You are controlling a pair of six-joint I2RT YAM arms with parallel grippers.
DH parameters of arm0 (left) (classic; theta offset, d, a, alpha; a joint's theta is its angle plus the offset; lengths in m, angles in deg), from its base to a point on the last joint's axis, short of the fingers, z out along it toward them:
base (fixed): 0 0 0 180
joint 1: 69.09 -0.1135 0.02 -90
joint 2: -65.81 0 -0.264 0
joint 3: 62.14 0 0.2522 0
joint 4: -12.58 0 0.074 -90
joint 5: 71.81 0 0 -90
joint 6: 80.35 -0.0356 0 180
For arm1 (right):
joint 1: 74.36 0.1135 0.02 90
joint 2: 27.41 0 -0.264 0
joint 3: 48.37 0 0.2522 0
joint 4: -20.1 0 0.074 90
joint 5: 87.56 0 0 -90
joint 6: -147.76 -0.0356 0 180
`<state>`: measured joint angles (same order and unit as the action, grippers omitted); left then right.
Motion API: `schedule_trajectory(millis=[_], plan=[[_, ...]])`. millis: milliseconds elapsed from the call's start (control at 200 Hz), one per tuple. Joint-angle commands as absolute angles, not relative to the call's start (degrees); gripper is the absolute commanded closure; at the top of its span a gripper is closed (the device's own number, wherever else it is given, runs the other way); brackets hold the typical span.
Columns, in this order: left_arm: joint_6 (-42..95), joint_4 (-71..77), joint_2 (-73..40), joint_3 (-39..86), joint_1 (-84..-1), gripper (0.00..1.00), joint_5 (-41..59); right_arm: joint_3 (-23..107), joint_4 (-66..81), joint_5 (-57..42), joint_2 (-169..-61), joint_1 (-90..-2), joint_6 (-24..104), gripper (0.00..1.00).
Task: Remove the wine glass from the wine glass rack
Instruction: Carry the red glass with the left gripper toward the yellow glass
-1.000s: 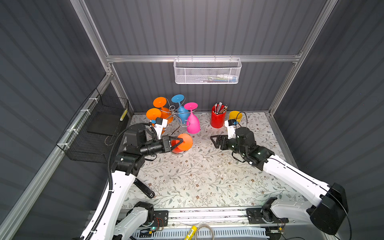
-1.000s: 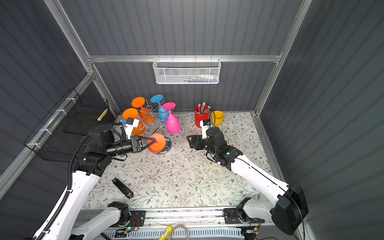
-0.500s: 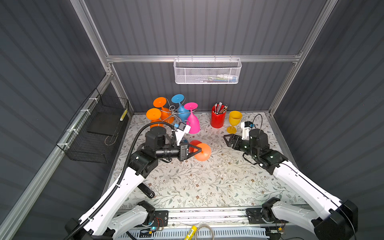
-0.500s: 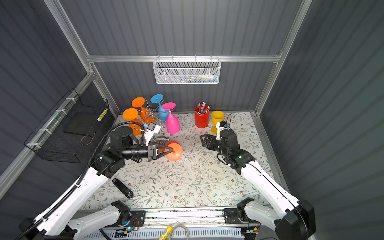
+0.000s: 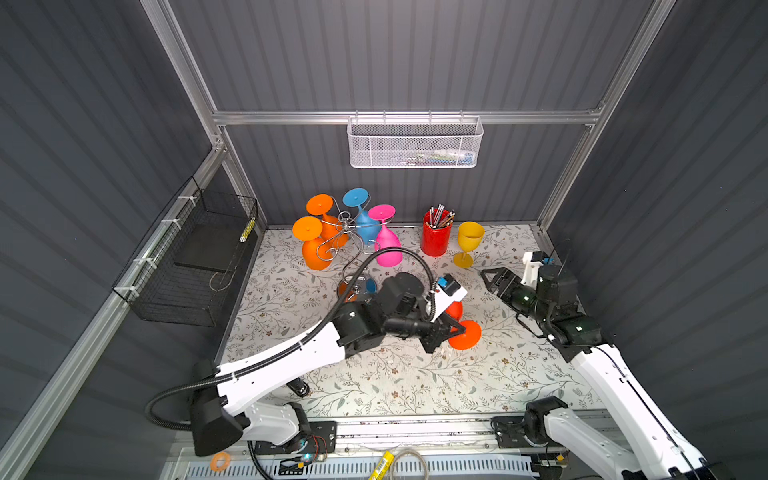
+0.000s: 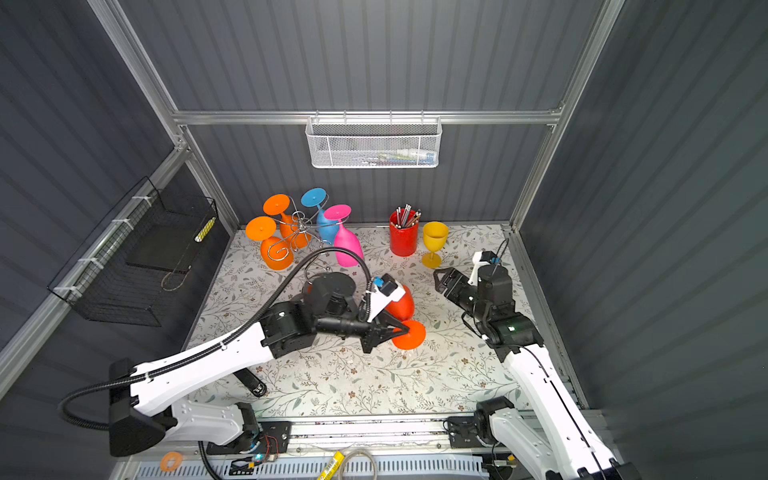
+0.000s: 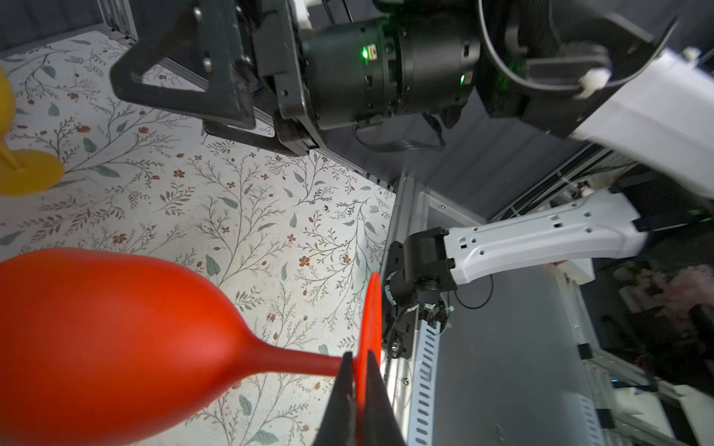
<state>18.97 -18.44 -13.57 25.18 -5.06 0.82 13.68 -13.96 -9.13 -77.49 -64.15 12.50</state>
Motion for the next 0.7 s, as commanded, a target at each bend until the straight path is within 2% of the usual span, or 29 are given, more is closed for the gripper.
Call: schedule_trajectory(millis=[0, 130, 275, 695], plan=[[8.9, -19.2, -17.2, 29.4, -2.7, 1.00, 11.3, 12.8, -19.4, -13.6, -74.6, -68.6, 10.4, 0.18], [2.6, -17.2, -20.8, 30.8, -0.4, 1.00, 17.9, 11.9, -21.4, -18.6, -70.9, -74.3, 9.4, 0.20], [-5.0, -7.5, -22.0, 27.3, 0.9, 1.00, 26.6, 11.5, -22.3, -23.6, -69.2, -77.8, 8.3, 0.21], [-25.0, 21.0, -25.3, 13.9, 1.5, 1.00, 31.5, 10.9, -17.6, -34.5, -71.1, -79.3, 2.5, 0.29]])
